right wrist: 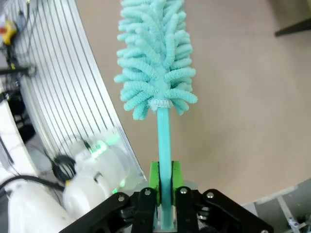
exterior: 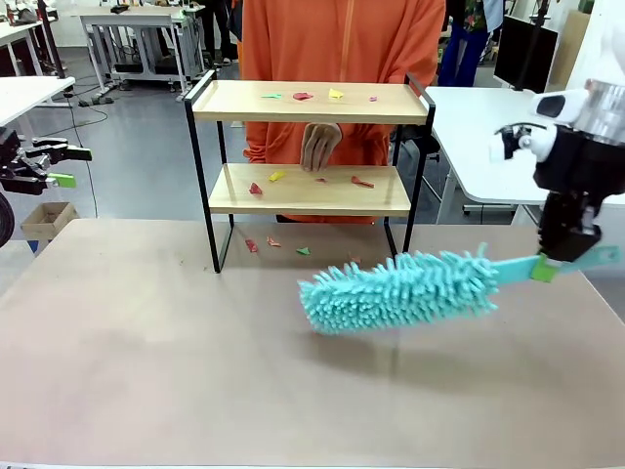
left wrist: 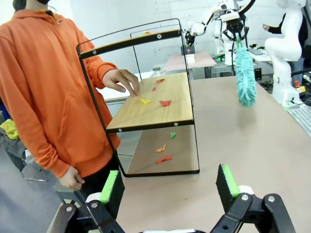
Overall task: Clean the shelf.
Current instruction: Clean the specific section of the Shelf indicated by the human with the Duster.
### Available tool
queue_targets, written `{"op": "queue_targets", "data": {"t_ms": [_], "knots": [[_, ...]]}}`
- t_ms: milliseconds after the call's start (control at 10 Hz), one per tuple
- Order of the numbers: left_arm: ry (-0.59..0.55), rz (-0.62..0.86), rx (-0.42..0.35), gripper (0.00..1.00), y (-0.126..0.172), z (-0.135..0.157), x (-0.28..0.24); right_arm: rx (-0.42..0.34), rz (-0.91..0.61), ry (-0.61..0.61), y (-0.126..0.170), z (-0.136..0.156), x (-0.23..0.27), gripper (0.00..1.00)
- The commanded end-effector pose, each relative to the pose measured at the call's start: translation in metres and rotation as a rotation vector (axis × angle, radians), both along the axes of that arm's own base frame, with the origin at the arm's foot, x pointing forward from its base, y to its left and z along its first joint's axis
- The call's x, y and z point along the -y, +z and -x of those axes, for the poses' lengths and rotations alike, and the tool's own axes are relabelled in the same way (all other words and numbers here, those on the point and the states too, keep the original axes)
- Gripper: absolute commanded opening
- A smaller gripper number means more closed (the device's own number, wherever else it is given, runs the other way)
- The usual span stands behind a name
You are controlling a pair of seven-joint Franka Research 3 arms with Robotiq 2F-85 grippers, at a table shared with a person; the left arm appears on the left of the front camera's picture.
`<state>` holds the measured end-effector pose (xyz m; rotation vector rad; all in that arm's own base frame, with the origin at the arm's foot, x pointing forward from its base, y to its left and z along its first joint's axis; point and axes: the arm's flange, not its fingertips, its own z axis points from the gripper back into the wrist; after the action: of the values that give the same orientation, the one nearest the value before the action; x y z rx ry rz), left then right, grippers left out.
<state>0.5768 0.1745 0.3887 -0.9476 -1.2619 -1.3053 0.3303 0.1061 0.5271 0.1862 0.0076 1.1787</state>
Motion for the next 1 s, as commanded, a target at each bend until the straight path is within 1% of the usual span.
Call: {"op": "queue_targets", "data": {"t_ms": [0, 200, 400, 500, 600, 700, 800, 900], "knots": [[0.000, 0.003, 0.004, 1.00, 0.003, 0.002, 0.000, 0.082, -0.086, -0.130, 0.008, 0.016, -0.039, 0.13], [0.000, 0.003, 0.004, 1.00, 0.003, 0.002, 0.000, 0.137, -0.133, -0.287, 0.004, 0.025, -0.087, 0.13], [0.000, 0.003, 0.004, 1.00, 0.003, 0.002, 0.000, 0.224, -0.147, -0.415, -0.008, 0.033, -0.135, 0.13], [0.000, 0.003, 0.004, 1.00, 0.003, 0.002, 0.000, 0.262, -0.181, -0.417, -0.013, 0.037, -0.156, 0.13], [0.000, 0.003, 0.004, 1.00, 0.003, 0.002, 0.000, 0.245, -0.213, -0.372, -0.012, 0.043, -0.167, 0.13], [0.000, 0.003, 0.004, 1.00, 0.003, 0.002, 0.000, 0.195, -0.236, -0.300, -0.002, 0.047, -0.161, 0.13], [0.000, 0.003, 0.004, 1.00, 0.003, 0.002, 0.000, 0.238, -0.173, -0.386, -0.005, 0.043, -0.159, 0.13], [0.000, 0.003, 0.004, 1.00, 0.003, 0.002, 0.000, 0.238, -0.173, -0.386, -0.005, 0.043, -0.159, 0.13]]}}
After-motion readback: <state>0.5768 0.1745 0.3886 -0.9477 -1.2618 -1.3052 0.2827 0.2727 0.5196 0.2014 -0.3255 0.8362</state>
